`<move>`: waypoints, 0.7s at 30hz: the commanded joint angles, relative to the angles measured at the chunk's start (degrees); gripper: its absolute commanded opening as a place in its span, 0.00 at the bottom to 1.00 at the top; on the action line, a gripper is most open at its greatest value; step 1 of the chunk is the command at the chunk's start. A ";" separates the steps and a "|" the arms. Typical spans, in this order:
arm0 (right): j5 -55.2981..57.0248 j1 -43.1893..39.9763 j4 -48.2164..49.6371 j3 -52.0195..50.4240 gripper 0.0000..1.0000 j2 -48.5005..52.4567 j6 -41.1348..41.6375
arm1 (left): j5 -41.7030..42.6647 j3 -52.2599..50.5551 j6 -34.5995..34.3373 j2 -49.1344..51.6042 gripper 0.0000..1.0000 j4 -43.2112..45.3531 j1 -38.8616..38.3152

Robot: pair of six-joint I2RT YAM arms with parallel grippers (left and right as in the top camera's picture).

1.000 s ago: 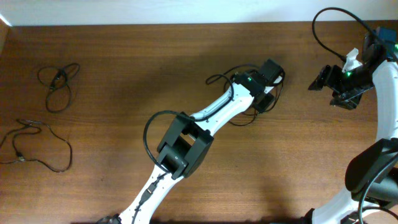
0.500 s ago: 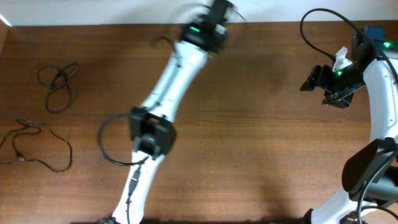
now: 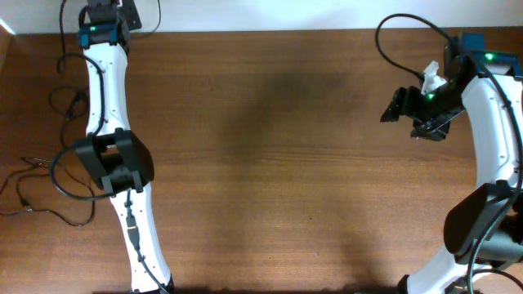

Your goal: Untangle cables

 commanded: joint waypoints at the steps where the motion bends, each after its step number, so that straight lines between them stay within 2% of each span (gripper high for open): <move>1: -0.52 1.53 -0.31 -0.37 0.79 -0.44 -0.66 | 0.70 -1.38 -6.21 3.91 0.00 -0.76 3.67; 3: -0.57 2.12 -0.31 -0.37 0.79 -0.44 -0.59 | 0.72 -2.45 -9.11 3.91 0.00 -0.70 5.25; 4: -0.55 2.64 -0.31 -0.37 0.79 -0.44 -0.44 | 0.70 -2.45 -9.09 3.93 0.14 -0.68 5.75; 5: -0.55 3.02 -0.31 -0.37 0.79 -0.44 -0.44 | 0.70 -2.45 -9.09 3.93 0.54 -0.68 6.16; 6: -0.52 3.63 -0.31 -0.37 0.79 -0.44 -0.44 | 0.76 -2.43 -9.11 3.91 0.99 -0.70 6.69; 7: -0.52 4.31 -0.28 -0.37 0.79 -0.44 -0.46 | 1.62 -2.43 -9.11 3.85 0.99 -1.18 7.04; 11: -0.50 5.07 0.02 -0.37 0.79 -0.44 -0.46 | 13.53 -1.14 -9.11 -1.25 0.99 -6.08 7.45; 13: -0.52 5.07 -0.09 -0.37 0.79 -0.44 -0.50 | 17.27 -0.55 -9.09 -5.90 0.99 -7.82 7.45; 16: -0.57 5.07 -0.28 -0.33 0.76 -1.11 -3.37 | 25.14 -0.48 -9.05 -16.81 0.99 -14.88 7.43; 20: 0.17 5.07 -1.16 1.81 0.88 -8.22 -5.20 | 26.84 -0.48 -9.05 -28.92 0.99 -28.04 6.47; 21: 1.11 5.07 -1.64 2.49 0.88 -10.40 -5.20 | 26.67 -0.48 -9.05 -30.16 0.99 -30.32 6.21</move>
